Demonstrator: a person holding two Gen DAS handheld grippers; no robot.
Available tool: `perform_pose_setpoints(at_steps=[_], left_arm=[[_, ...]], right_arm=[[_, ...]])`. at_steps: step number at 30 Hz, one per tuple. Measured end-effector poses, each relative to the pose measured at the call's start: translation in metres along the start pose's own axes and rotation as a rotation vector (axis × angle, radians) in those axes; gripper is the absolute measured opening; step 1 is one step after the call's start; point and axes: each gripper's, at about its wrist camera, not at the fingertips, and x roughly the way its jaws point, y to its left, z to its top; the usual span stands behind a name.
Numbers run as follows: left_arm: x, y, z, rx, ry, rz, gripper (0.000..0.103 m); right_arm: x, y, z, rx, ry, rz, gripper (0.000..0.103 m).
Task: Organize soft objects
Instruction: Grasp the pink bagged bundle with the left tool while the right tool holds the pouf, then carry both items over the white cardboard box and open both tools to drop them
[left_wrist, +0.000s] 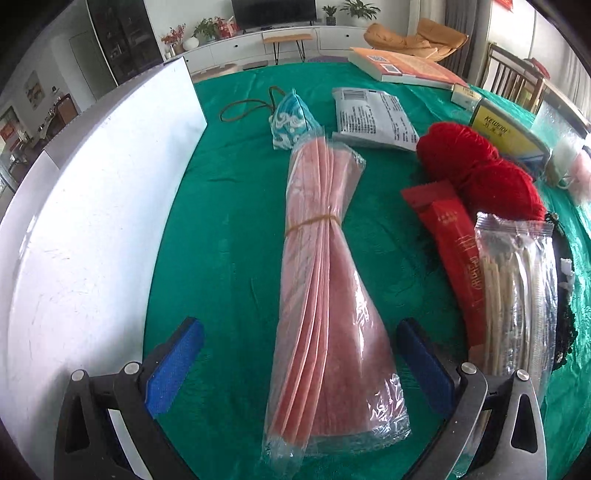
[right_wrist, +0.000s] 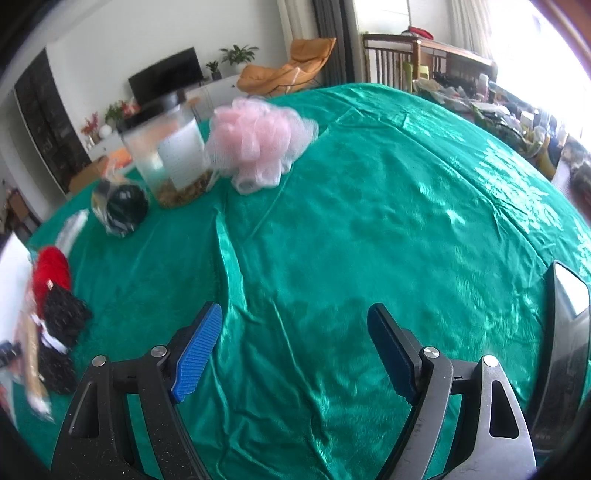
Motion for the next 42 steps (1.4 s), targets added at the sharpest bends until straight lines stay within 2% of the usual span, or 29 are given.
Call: perform_pose_setpoints(at_steps=[3,6,8,10,11,12,13,16,19,22,24,26,30,32,35,36,37,38,39,40,42], left_arm=[[0.002,-0.001,0.000,-0.006,-0.005,-0.010,0.103],[0.002,-0.004,0.001,0.014,-0.013,-0.009,0.103],[0.001,-0.003,0.000,0.015,-0.015,-0.041,0.096],[-0.004,0.001,0.001,-0.006,-0.025,-0.095,0.059],[-0.006,0.001,0.003,0.001,-0.032,-0.081,0.048],[-0.008,0.002,0.005,0.011,-0.038,-0.081,0.034],[-0.010,0.005,0.006,0.005,-0.039,-0.108,0.032],[-0.024,0.015,0.009,-0.058,-0.078,-0.183,0.029],[-0.048,0.024,0.012,-0.109,-0.136,-0.254,0.029],[-0.080,0.040,0.010,-0.153,-0.192,-0.324,0.029],[-0.103,0.057,0.007,-0.179,-0.234,-0.350,0.029],[-0.127,0.080,0.003,-0.203,-0.271,-0.358,0.029],[-0.169,0.143,-0.020,-0.240,-0.327,-0.271,0.029],[-0.183,0.177,-0.035,-0.263,-0.334,-0.194,0.029],[-0.193,0.226,-0.060,-0.313,-0.323,-0.056,0.032],[-0.195,0.240,-0.070,-0.337,-0.316,-0.005,0.043],[-0.194,0.252,-0.079,-0.357,-0.307,0.047,0.062],[-0.193,0.260,-0.087,-0.374,-0.299,0.095,0.074],[-0.191,0.267,-0.094,-0.388,-0.298,0.133,0.093],[-0.188,0.272,-0.100,-0.395,-0.306,0.159,0.097],[-0.183,0.272,-0.107,-0.394,-0.300,0.182,0.097]], right_arm=[[0.011,0.000,0.060,0.040,-0.012,0.040,0.084],[0.046,0.017,0.107,0.024,0.048,0.118,0.084],[0.081,0.027,0.123,0.028,0.121,0.170,0.084],[0.113,0.031,0.127,0.042,0.193,0.150,0.082],[0.124,0.030,0.126,0.049,0.213,0.142,0.078],[0.130,0.029,0.126,0.050,0.220,0.124,0.036],[0.129,0.027,0.125,0.055,0.207,0.108,0.020],[0.098,0.018,0.130,0.058,0.082,0.130,0.020],[0.052,0.025,0.138,0.009,-0.017,0.133,0.020],[0.001,0.054,0.142,-0.108,-0.084,0.133,0.020],[-0.033,0.082,0.136,-0.187,-0.114,0.166,0.020],[-0.065,0.118,0.120,-0.244,-0.123,0.238,0.020],[-0.115,0.209,0.065,-0.331,-0.095,0.466,0.020],[-0.132,0.264,0.033,-0.396,-0.057,0.593,0.020],[-0.146,0.346,-0.015,-0.468,0.044,0.779,0.020],[-0.147,0.369,-0.031,-0.487,0.077,0.826,0.021],[-0.148,0.392,-0.045,-0.508,0.101,0.862,0.023],[-0.147,0.410,-0.058,-0.530,0.122,0.888,0.028],[-0.144,0.428,-0.071,-0.555,0.153,0.908,0.048],[-0.137,0.439,-0.082,-0.574,0.191,0.927,0.073],[-0.125,0.445,-0.098,-0.592,0.219,0.915,0.074]])
